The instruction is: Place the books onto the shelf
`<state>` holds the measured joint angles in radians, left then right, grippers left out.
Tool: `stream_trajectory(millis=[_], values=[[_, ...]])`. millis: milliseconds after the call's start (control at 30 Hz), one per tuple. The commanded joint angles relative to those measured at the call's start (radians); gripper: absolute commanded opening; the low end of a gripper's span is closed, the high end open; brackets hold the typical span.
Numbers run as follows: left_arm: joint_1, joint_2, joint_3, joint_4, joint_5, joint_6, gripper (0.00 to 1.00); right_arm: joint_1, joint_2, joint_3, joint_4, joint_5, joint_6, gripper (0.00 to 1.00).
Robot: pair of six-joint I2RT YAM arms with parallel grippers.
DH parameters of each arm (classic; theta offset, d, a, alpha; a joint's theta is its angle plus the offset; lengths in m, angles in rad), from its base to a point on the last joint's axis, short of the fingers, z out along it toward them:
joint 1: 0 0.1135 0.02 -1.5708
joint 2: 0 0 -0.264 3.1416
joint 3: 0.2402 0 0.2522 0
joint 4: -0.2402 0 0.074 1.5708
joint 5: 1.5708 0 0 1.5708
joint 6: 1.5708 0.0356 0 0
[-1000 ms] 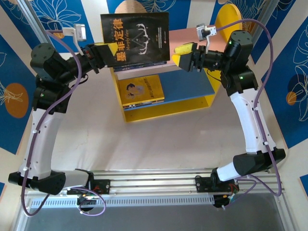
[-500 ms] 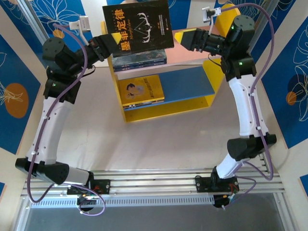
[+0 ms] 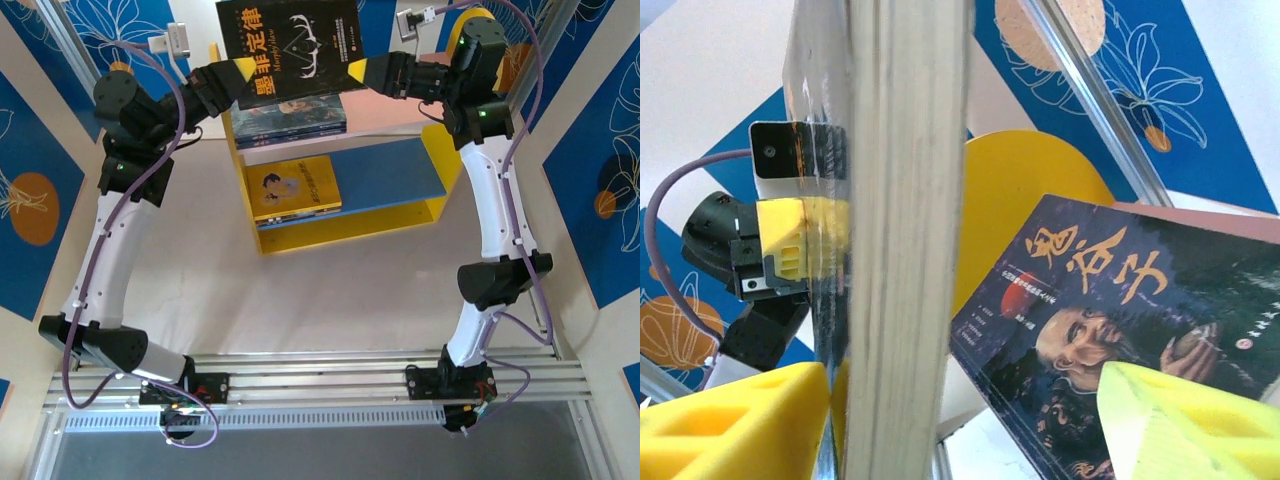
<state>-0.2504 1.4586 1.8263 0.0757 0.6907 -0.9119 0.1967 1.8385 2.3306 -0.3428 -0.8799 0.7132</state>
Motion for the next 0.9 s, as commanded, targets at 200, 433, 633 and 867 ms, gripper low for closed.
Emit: stream_trajectory(millis=[200, 433, 633, 867], values=[[0.007, -0.004, 0.05, 0.115, 0.016, -0.015, 0.0, 0.016, 0.019, 0.071, -0.018, -0.053, 0.018, 0.37], [0.007, -0.009, 0.049, 0.065, 0.002, 0.03, 0.0, 0.014, 0.038, 0.105, -0.025, -0.068, 0.023, 0.01], [0.007, -0.045, 0.047, -0.075, -0.056, 0.136, 0.07, 0.001, 0.043, 0.117, -0.053, -0.064, 0.016, 0.0], [0.008, -0.203, 0.013, -0.349, -0.347, 0.396, 0.25, -0.006, 0.05, 0.125, -0.132, -0.051, -0.026, 0.0]])
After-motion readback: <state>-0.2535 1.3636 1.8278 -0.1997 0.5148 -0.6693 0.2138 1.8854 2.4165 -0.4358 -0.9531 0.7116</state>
